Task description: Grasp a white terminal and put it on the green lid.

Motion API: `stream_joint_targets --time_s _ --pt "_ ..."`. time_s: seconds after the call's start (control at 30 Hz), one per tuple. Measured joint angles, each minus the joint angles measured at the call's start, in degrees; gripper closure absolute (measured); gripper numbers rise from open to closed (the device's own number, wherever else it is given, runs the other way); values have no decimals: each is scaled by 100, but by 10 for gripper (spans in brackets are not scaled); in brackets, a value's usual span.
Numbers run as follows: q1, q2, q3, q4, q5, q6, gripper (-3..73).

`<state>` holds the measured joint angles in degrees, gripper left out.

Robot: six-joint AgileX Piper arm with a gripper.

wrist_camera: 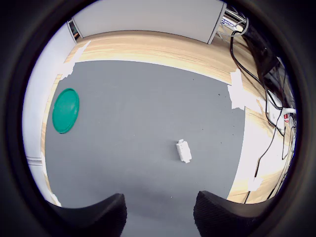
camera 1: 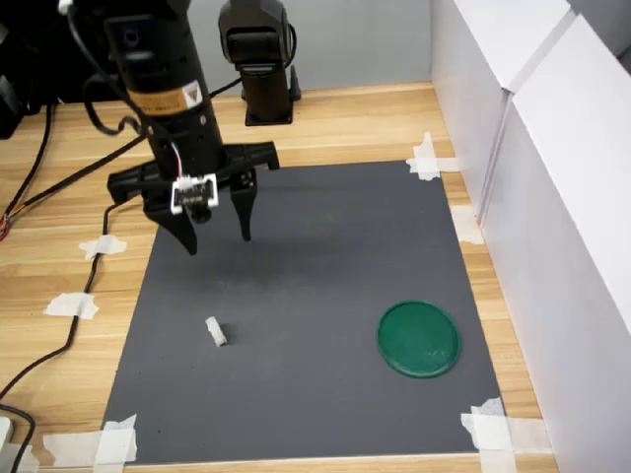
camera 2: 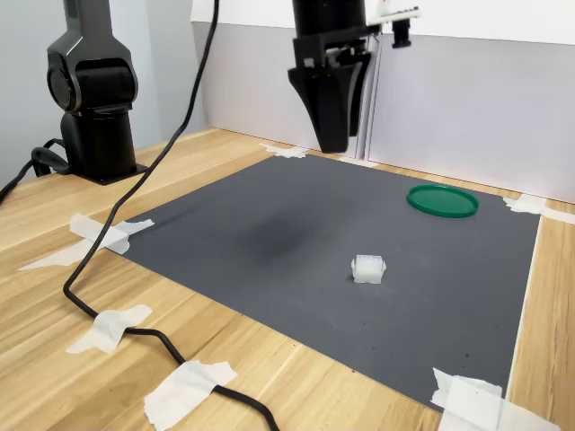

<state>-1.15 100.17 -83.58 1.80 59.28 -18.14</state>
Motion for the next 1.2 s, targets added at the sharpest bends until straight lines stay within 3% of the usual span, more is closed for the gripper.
stream_joint_targets --time_s 0.4,0.93,1.1,1.2 --pt "-265 1314 -791 -24 147 -343 113" --pt "-265 1897 -887 40 -132 -705 114" --pt "-265 1940 -887 44 -177 -810 193" --pt "-265 1951 -887 44 -177 -836 306"
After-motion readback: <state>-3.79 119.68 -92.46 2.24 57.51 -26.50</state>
